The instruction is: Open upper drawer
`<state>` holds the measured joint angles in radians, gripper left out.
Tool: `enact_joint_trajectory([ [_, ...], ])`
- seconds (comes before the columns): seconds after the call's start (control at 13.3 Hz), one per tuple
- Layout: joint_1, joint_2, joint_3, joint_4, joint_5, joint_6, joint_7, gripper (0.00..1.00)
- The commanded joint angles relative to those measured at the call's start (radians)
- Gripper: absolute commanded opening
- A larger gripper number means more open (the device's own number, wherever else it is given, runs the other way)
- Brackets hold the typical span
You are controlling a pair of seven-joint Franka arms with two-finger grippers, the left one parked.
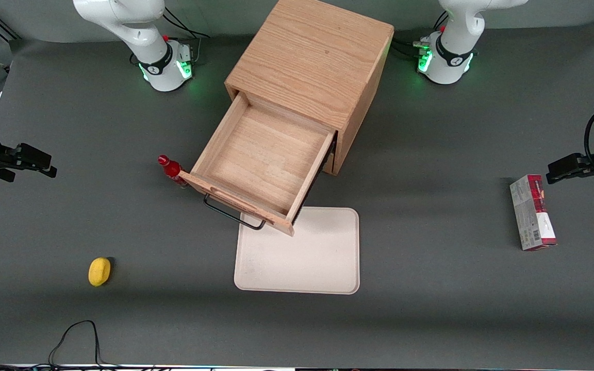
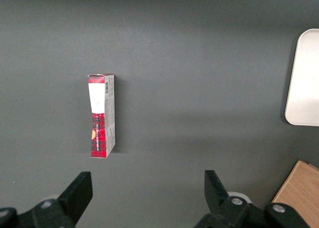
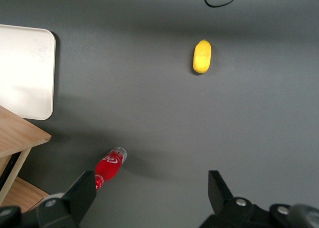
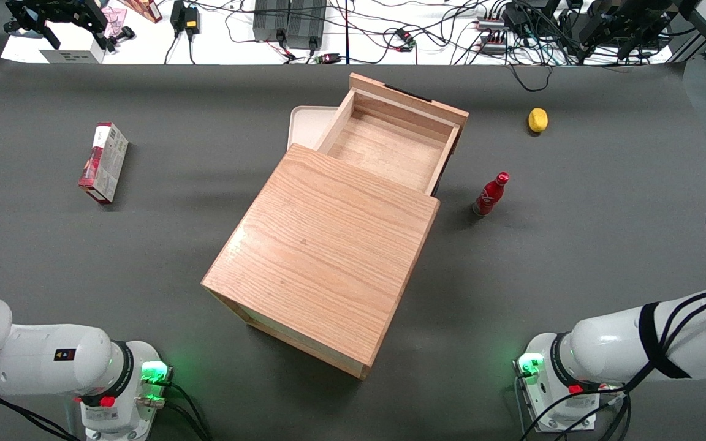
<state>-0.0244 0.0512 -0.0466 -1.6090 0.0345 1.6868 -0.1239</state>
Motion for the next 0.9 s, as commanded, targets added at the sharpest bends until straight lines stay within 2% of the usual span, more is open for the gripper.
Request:
enact_joint_trajectory([
  [0.0,-0.017,-0.014,0.021,-0.011,-0.019,0.001,0.024,1.00],
  [0.22,0.000,-0.014,0.013,-0.014,-0.027,0.001,0.026,1.00],
  [0.38,0.032,-0.014,-0.025,-0.014,-0.027,0.001,0.026,1.00],
  [0.82,0.031,-0.016,-0.025,-0.014,-0.027,-0.013,0.027,1.00],
])
